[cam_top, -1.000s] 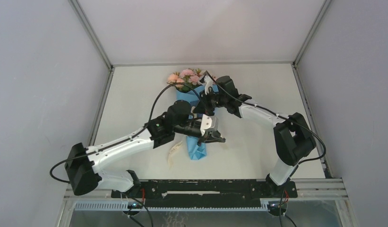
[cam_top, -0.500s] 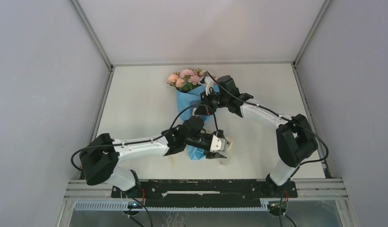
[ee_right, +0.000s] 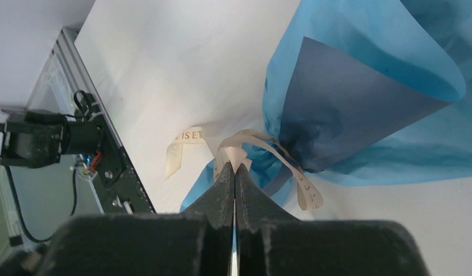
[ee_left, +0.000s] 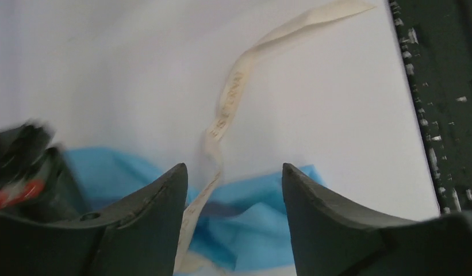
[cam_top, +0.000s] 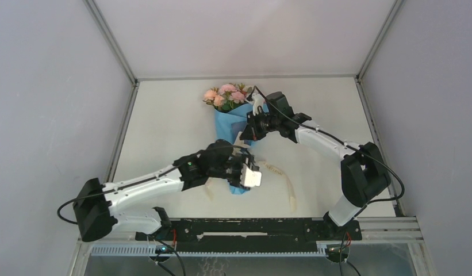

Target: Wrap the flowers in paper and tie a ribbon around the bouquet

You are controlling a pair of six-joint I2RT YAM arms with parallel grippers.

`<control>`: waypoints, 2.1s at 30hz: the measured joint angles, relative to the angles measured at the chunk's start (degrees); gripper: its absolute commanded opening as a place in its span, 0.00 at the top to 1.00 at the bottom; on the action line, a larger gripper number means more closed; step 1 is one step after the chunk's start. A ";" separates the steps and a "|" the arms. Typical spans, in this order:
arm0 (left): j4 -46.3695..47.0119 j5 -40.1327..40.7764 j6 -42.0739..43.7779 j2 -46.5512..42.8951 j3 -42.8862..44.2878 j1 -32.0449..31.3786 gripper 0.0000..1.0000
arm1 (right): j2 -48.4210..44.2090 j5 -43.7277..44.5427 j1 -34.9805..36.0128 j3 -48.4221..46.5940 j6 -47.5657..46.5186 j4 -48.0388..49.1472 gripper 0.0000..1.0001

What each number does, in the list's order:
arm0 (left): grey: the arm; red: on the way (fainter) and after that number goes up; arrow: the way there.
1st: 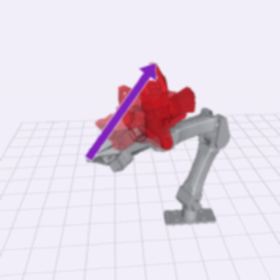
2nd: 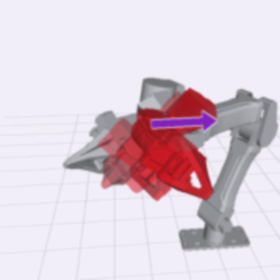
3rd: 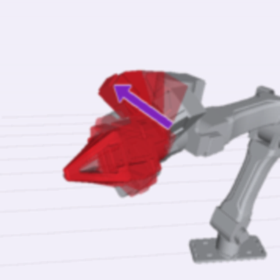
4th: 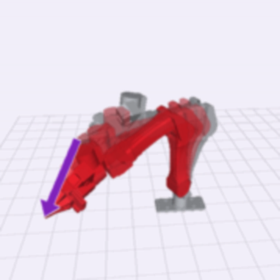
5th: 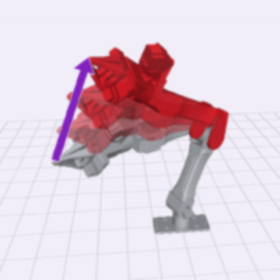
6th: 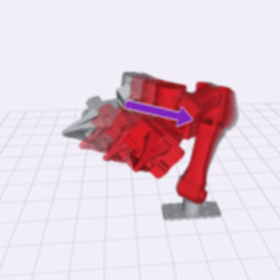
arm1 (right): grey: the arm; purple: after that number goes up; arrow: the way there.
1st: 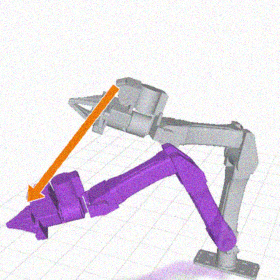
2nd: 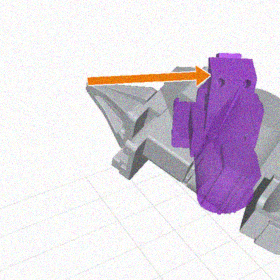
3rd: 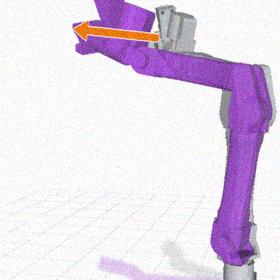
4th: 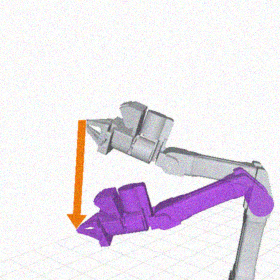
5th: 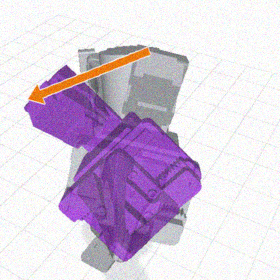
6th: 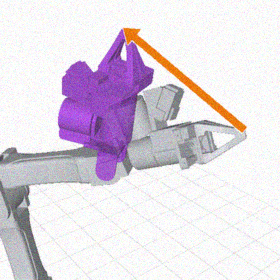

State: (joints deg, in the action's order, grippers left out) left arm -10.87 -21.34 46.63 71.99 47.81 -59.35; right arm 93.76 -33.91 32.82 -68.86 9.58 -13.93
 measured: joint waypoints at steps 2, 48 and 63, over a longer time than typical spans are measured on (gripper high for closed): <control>-0.39 2.86 -4.85 -3.30 -0.02 2.40 0.42 | -0.37 0.96 0.02 0.02 1.90 -0.50 1.00; 50.36 4.11 -56.22 5.75 -19.39 25.29 1.00 | 0.85 1.11 -2.47 -0.31 1.49 -2.54 0.54; 50.66 4.63 -56.78 5.77 -20.39 26.10 1.00 | 13.55 0.24 -2.78 -6.14 -11.21 -12.96 0.86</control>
State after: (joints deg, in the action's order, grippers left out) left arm 39.79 -16.71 -10.15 77.76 27.42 -33.26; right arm 107.31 -33.67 30.04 -75.00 -1.63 -26.89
